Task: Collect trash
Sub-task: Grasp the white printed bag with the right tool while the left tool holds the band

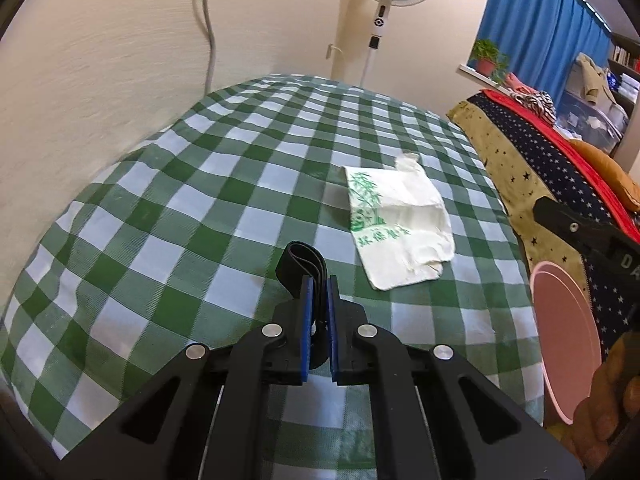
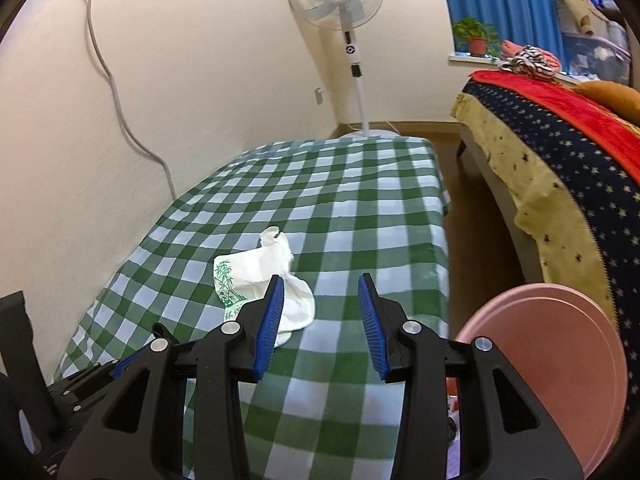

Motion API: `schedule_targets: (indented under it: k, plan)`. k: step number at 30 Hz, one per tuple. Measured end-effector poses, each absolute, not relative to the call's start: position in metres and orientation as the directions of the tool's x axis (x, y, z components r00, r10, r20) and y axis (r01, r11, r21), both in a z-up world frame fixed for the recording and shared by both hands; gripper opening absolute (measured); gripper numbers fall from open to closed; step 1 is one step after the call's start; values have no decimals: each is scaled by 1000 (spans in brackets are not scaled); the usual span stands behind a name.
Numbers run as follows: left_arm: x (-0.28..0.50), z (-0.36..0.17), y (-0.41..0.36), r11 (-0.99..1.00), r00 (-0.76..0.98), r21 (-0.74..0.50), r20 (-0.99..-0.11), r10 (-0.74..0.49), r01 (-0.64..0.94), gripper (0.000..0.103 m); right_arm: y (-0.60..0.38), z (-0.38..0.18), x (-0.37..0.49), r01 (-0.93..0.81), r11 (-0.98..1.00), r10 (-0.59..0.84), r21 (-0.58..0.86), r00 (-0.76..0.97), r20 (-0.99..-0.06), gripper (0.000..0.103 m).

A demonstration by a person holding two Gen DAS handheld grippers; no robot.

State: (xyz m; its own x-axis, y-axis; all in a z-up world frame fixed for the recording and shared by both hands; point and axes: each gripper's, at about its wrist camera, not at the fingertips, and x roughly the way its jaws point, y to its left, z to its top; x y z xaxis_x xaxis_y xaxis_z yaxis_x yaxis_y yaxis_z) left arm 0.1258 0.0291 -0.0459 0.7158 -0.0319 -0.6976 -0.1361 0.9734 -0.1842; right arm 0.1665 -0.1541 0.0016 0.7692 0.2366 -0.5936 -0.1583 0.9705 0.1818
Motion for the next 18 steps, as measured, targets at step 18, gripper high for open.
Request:
schedule_targets:
  k: [18]
  plan:
    - [135, -51, 34, 972, 706, -164, -709, 1, -166, 7, -117, -34, 220, -255, 949, 313, 186, 684, -659, 39]
